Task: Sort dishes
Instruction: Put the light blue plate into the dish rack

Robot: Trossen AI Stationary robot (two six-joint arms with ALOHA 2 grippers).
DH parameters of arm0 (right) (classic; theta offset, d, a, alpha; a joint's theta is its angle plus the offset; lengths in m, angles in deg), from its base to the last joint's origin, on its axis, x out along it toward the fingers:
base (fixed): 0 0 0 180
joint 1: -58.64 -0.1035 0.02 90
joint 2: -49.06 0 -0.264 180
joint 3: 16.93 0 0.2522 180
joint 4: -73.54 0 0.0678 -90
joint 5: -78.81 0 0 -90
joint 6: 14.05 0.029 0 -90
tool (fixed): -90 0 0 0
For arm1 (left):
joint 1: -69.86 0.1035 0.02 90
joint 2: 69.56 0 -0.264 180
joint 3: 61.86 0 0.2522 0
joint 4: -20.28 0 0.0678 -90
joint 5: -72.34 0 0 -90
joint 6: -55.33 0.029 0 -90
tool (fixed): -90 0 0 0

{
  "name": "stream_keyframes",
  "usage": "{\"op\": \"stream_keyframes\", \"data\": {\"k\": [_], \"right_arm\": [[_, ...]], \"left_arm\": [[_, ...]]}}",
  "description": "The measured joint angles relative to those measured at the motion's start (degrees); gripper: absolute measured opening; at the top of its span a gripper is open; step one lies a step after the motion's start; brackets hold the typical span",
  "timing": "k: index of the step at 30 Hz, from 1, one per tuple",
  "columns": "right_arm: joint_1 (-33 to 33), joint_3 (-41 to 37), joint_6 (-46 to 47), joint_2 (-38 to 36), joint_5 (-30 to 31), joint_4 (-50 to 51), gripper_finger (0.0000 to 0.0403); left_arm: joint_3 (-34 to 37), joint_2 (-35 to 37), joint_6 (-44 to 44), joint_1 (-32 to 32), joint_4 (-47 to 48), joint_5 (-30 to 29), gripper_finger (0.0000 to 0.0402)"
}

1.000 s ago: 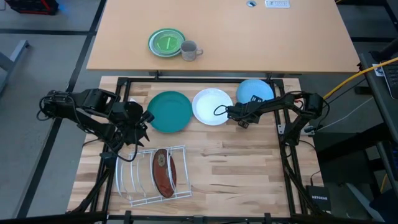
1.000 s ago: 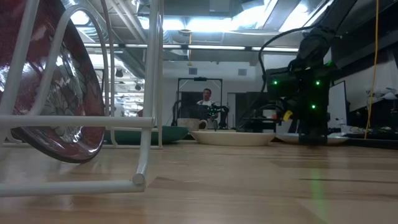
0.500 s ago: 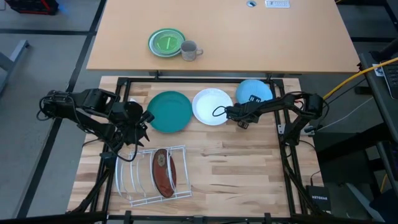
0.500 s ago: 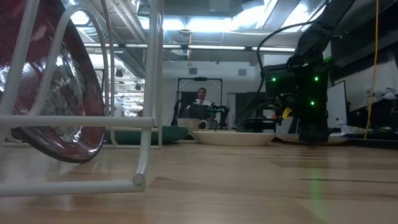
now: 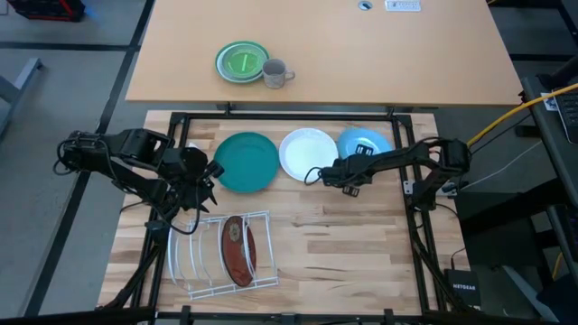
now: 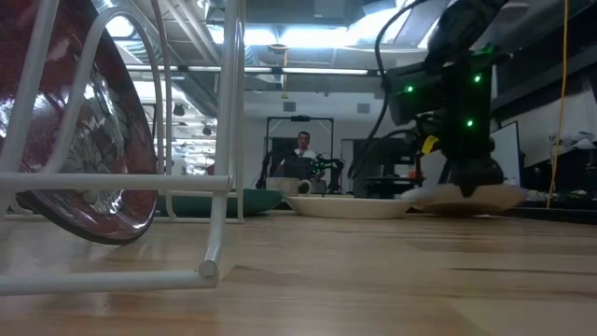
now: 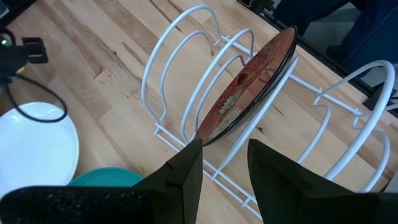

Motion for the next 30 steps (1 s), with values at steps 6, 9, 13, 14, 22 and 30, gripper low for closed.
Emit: {"op": "stream_keyframes", "data": {"k": [6, 9, 13, 14, 22, 30], "right_arm": [[-4.5, 0.6, 5.5, 0.0, -2.3, 3.8, 0.0014], [-7.1, 0.6, 8.3, 0.0, -4.0, 4.5, 0.0014], [-11.0, 0.6, 12.4, 0.0, -6.2, 4.8, 0.0014], [-12.1, 0.6, 13.4, 0.0, -6.9, 4.8, 0.0014], [-21.4, 0.8, 23.3, 0.0, -11.5, 5.1, 0.0015], [-29.2, 7.1, 30.9, 0.0, -12.5, 5.3, 0.0015]], "left_arm": [[0.0, 0.0, 0.0, 0.0, 0.0, 0.0, 0.0117], [0.0, 0.0, 0.0, 0.0, 0.0, 0.0, 0.0117], [0.0, 0.0, 0.0, 0.0, 0.0, 0.0, 0.0117], [0.0, 0.0, 0.0, 0.0, -0.1, 0.0, 0.0117], [0.0, 0.0, 0.0, 0.0, -4.4, 0.0, 0.0117], [0.0, 0.0, -0.4, 0.0, -8.3, 0.0, 0.0117]]}}
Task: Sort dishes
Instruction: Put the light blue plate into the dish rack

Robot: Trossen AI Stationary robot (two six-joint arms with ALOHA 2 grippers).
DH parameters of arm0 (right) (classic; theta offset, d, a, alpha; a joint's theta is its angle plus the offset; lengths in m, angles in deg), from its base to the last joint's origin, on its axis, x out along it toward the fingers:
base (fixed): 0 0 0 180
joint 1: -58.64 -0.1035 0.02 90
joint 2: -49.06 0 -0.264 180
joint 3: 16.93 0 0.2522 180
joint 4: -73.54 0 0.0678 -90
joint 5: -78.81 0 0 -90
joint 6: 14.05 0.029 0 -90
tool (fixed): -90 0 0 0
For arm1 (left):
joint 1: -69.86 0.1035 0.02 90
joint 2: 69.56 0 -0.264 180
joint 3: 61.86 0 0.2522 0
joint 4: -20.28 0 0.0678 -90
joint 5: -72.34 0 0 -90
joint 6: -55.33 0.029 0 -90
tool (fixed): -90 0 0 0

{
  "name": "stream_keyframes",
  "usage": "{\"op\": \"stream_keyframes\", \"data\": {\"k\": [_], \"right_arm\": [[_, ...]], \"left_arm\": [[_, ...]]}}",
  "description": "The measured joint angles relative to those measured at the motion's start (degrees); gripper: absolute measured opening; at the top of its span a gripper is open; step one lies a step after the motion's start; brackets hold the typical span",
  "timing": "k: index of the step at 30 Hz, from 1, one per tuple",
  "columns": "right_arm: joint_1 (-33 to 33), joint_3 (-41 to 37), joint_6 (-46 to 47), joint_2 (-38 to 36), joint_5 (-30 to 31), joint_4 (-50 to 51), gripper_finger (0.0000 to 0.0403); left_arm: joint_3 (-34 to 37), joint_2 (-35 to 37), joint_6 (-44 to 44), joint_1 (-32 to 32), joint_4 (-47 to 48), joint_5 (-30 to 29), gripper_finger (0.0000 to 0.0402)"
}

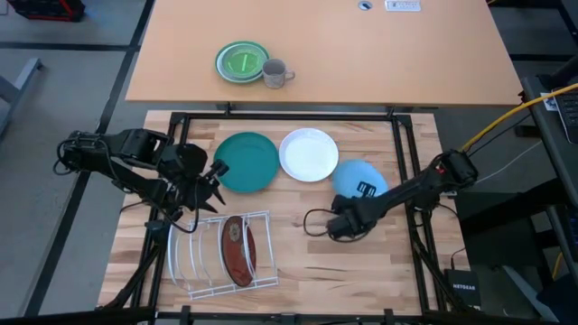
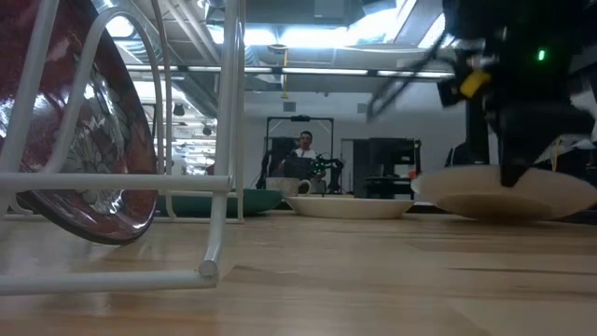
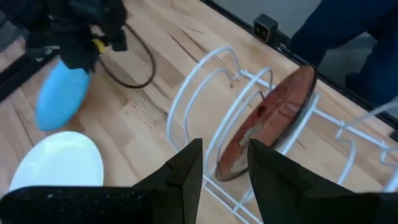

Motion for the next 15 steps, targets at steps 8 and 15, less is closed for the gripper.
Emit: {"op": "stream_keyframes", "data": {"k": [8, 15], "right_arm": [[-4.3, 8.4, 2.2, 0.0, 1.3, -1.2, 0.0015], [-5.1, 14.2, 2.4, 0.0, 2.8, -1.8, 0.0014]], "left_arm": [[0.0, -2.4, 1.7, 0.0, -7.5, 0.0, 0.0117], [0.0, -8.0, 4.7, 0.0, -14.2, -0.7, 0.0117]]}}
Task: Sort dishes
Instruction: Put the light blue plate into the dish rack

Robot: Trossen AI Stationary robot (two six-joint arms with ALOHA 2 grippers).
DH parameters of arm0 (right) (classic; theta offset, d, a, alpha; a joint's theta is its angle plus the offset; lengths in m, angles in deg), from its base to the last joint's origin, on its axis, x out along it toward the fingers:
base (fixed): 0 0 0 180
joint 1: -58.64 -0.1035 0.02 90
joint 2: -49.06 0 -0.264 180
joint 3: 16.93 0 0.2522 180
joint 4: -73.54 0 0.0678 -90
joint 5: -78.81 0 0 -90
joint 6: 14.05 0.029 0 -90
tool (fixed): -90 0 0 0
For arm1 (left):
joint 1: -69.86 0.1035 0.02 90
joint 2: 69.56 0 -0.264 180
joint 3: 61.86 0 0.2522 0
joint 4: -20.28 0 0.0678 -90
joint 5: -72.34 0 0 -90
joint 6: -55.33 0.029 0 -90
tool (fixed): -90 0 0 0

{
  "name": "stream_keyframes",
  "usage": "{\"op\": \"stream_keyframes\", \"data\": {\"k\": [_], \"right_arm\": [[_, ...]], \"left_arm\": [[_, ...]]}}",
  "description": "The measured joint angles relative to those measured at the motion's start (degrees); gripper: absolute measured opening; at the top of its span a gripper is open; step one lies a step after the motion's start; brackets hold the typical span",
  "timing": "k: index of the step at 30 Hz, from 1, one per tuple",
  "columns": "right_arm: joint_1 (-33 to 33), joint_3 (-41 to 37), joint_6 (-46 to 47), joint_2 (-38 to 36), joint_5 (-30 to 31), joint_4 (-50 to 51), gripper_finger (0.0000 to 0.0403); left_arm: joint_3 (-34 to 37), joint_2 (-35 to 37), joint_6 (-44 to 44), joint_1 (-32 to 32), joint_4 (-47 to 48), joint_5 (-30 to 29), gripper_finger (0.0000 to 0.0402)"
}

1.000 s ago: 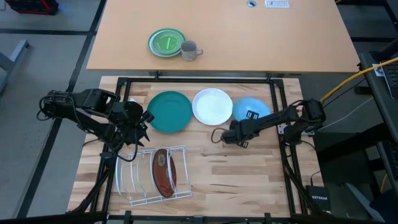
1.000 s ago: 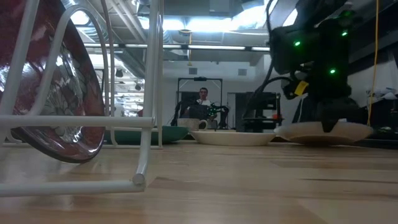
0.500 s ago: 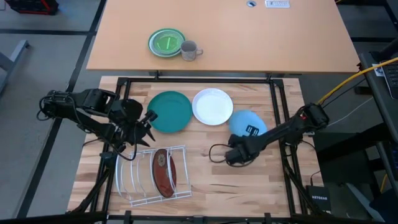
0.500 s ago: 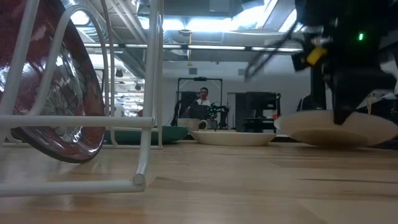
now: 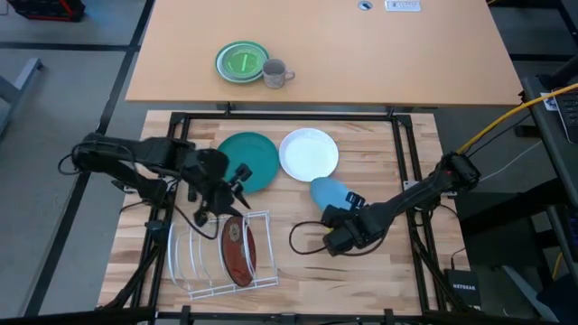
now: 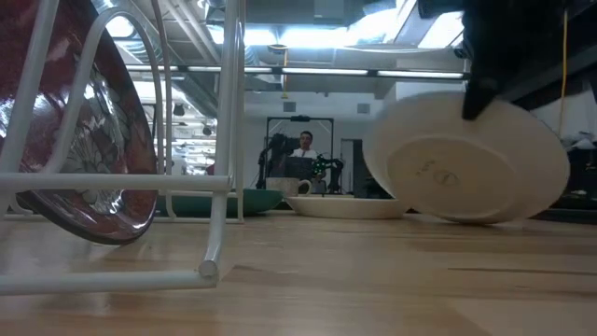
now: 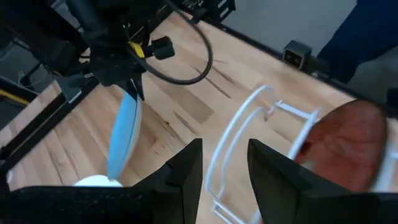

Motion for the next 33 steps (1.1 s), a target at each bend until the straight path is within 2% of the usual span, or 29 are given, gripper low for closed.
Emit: {"op": "stream_keyframes", "data": {"k": [10, 16, 23, 33], "right_arm": [[0.1, 3.2, -1.9, 0.0, 1.5, -4.4, 0.0013], [0.1, 3.2, -3.6, 0.0, 2.0, -8.9, 0.0013], [0.1, 3.2, -5.8, 0.0, 2.5, -13.3, 0.0013], [0.2, 6.5, -7.9, 0.0, 3.3, -14.0, 0.0012]], "left_arm": [[0.0, -10.5, 3.1, 0.0, -5.4, -6.6, 0.0117], [0.0, -13.2, 4.3, 0.0, -7.4, -6.9, 0.0117], [0.0, -10.9, 0.3, -0.3, -5.9, -6.8, 0.0117], [0.0, -2.9, -4.8, -0.4, -1.1, -6.8, 0.0117]]}}
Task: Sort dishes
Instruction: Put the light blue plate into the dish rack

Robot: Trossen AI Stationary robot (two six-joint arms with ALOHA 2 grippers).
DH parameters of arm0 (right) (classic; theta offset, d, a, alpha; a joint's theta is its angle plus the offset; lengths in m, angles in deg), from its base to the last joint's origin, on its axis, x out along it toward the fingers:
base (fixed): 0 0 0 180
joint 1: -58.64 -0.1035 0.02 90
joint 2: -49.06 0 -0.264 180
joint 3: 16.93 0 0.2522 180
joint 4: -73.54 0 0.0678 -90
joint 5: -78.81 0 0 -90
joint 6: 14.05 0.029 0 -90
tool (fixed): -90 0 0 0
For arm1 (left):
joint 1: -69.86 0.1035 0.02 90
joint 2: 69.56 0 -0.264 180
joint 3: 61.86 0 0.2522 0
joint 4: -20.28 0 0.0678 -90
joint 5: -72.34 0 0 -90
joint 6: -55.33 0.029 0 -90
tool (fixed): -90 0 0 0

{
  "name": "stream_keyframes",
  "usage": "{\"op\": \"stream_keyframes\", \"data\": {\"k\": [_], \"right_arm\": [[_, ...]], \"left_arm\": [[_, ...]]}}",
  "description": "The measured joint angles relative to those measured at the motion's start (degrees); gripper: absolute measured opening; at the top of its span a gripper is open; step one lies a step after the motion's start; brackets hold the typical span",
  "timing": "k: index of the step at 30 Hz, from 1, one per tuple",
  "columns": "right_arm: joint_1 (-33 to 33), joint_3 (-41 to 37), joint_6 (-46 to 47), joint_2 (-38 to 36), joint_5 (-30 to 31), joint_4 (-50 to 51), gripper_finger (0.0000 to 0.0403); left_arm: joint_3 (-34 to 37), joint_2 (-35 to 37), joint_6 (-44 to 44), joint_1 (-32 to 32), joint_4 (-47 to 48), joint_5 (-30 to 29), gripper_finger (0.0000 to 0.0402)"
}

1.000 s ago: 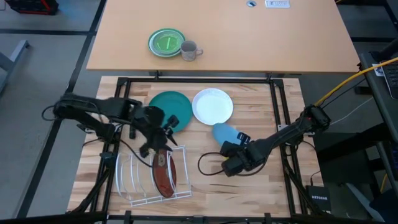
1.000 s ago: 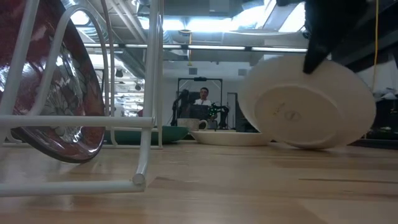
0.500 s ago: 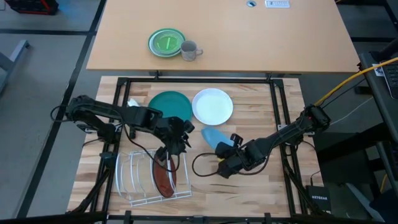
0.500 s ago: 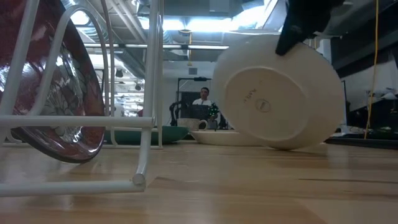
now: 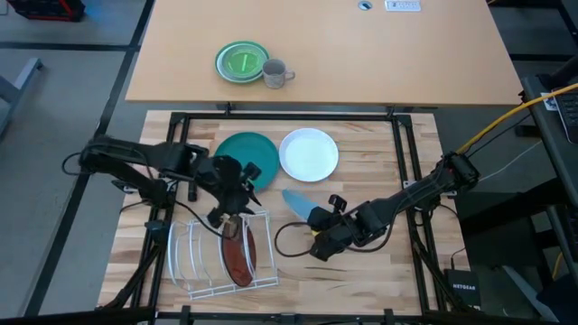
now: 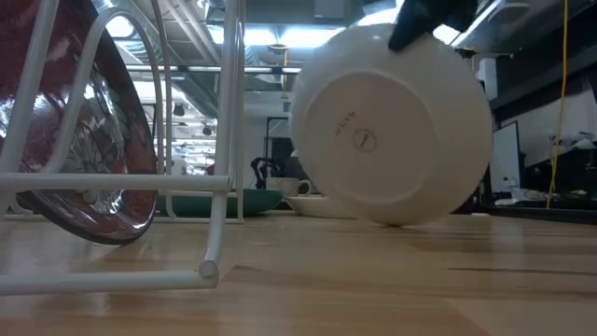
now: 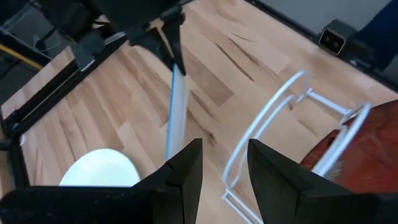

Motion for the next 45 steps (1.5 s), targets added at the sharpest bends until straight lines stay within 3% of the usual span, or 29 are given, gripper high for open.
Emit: {"op": "stream_keyframes", "data": {"k": [10, 17, 28, 45], "right_arm": [[0.0, 5.1, -2.9, 0.0, 3.5, 0.5, 0.0012], [0.0, 5.3, -3.0, 0.0, 3.1, -1.9, 0.0012], [0.0, 5.3, -5.9, 0.0, 3.1, -7.6, 0.0011], [0.0, 5.3, -6.1, 0.0, 3.2, -7.8, 0.0011]], "left_arm": [[0.0, 6.9, -5.7, 0.0, 4.2, -0.2, 0.0117], [0.0, 7.3, -3.7, 0.0, 4.9, -0.2, 0.0117], [0.0, 1.0, 2.1, 0.8, -2.3, -0.4, 0.0117], [0.0, -11.1, 8.8, 4.7, -6.6, -0.7, 0.0117]]}}
